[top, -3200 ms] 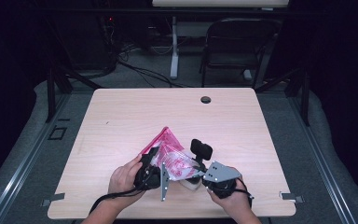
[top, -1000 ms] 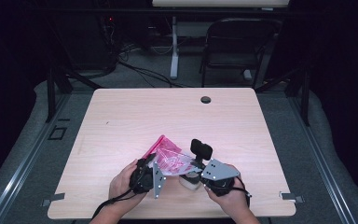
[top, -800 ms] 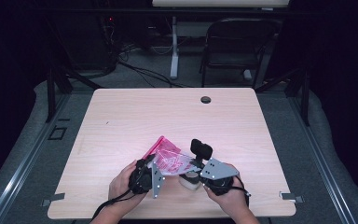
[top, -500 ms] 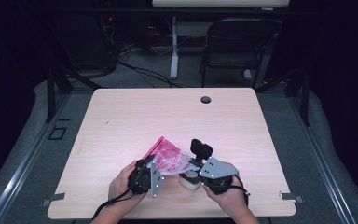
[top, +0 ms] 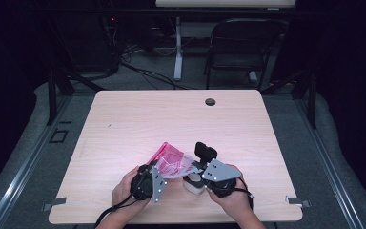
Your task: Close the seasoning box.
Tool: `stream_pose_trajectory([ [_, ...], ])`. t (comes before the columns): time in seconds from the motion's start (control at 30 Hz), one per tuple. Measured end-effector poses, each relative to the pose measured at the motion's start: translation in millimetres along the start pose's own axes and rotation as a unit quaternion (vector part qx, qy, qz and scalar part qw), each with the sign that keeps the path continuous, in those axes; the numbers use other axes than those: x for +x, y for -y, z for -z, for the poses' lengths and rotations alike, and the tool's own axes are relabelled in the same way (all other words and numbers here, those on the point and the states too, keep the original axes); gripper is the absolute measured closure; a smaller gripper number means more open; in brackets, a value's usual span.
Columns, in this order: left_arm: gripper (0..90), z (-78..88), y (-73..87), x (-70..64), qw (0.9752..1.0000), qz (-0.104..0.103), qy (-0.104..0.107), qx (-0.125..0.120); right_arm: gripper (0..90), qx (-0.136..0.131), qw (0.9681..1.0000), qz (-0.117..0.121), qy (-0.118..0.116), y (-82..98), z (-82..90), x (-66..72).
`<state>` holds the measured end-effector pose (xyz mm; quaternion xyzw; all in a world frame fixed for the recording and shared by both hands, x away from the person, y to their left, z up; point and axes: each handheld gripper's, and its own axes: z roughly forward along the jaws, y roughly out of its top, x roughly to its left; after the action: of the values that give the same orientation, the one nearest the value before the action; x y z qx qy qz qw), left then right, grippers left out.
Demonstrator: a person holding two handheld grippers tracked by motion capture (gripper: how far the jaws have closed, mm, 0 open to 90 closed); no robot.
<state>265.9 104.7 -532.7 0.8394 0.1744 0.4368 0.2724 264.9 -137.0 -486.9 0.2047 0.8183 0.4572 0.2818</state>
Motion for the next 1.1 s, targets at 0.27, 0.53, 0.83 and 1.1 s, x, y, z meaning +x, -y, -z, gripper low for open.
stream_pose_trajectory([
  [0.27, 72.6, -0.5, 2.5, -3.0, 0.9999, 0.014, 0.008, 0.001, 90.0, 0.000, 1.0000, 0.003, -0.001, -1.0, -1.4, -0.2],
  [0.53, 72.6, -1.0, 4.4, -6.0, 0.9996, 0.023, 0.016, 0.001, 90.0, 0.000, 1.0000, 0.008, 0.001, -2.8, -1.7, 0.5],
  [0.83, 72.6, -2.9, 6.5, -8.2, 0.9988, 0.038, 0.031, 0.002, 90.0, 0.000, 0.9999, 0.012, 0.001, -3.6, -2.4, 0.7],
  [1.1, 72.6, -3.8, 7.8, -9.3, 0.9982, 0.046, 0.037, 0.001, 90.0, 0.001, 0.9999, 0.014, 0.001, -4.3, -2.3, 0.7],
])
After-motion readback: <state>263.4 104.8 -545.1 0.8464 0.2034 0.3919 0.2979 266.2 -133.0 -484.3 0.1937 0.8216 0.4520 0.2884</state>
